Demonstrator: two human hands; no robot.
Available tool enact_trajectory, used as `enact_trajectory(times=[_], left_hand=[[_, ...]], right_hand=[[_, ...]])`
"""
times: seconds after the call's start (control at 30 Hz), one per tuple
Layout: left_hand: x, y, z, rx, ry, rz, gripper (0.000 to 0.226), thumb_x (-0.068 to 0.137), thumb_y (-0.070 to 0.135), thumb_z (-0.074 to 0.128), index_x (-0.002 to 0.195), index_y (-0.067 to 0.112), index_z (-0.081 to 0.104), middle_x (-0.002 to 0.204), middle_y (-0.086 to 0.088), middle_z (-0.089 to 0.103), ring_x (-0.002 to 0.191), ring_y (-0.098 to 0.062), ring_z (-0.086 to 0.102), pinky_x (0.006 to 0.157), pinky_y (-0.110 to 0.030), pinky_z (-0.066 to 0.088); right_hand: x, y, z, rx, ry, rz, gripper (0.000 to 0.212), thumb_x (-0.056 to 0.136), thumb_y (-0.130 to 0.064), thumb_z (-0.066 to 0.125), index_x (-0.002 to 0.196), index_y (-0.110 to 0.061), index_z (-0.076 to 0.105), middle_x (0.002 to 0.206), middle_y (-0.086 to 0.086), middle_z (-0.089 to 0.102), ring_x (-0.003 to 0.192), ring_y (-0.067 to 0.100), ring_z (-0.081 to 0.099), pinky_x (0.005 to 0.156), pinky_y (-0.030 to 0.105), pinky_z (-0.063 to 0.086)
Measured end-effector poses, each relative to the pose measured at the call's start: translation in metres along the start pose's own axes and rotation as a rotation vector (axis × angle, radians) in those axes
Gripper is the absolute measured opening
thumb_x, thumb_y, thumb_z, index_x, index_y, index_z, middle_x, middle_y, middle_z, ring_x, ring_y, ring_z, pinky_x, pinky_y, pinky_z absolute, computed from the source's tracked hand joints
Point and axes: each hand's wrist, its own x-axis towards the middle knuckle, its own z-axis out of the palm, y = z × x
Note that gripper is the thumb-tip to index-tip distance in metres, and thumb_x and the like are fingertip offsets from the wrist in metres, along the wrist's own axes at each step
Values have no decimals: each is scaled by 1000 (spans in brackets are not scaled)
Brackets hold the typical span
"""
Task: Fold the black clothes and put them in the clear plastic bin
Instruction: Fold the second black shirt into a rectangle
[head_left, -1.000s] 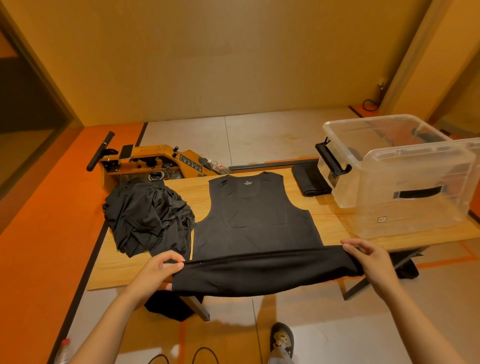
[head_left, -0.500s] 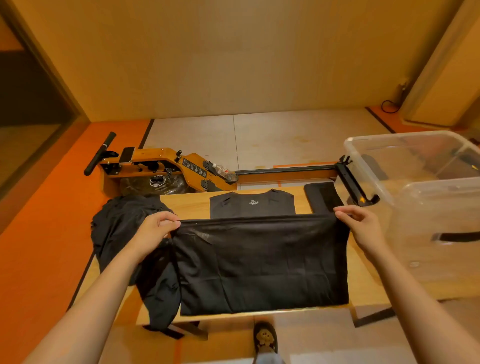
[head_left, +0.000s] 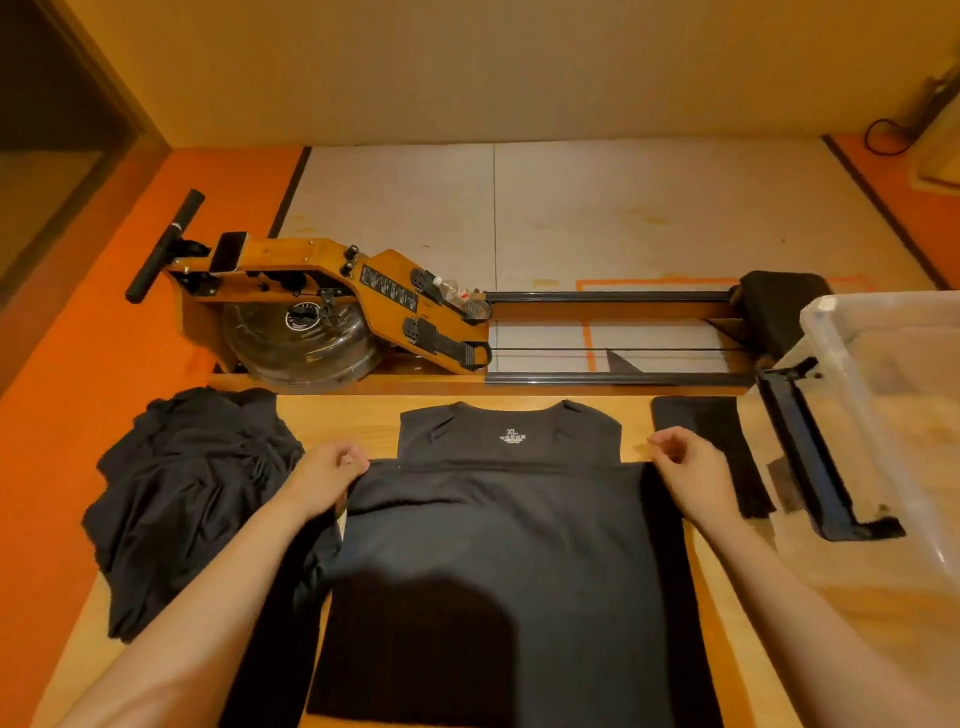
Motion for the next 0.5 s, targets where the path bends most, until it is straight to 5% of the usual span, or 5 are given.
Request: enact_trajectory(times=[0.1,0.3,0.5], left_hand=[[23,15,12,115,134,114,11,96,14,57,93,12,67,94,0,64,93,-18,56,77,-24,37],[63,39,30,286,180,334,24,91,15,64,114,16,70,113,0,66,116,-20,51,101,-35,39],[88,47,35,291,119,351,11,86,19,69,80,27,66,90,8,62,99,-16,50,82,-35,45]], right_hand=[[10,-27,30,-110,-5,-184,14,90,-11,63,102,-12,71,102,4,67,103,23,57,89,36,46],[-14,-88,124,-195,-330,-574,21,96,-19,56,110,-15,70,110,2,63,109,20,50,95,31,38],[-27,-90,162,-243,-246,-564,19,79,-12,75,97,-10,72,93,8,65,90,30,60,76,41,48]])
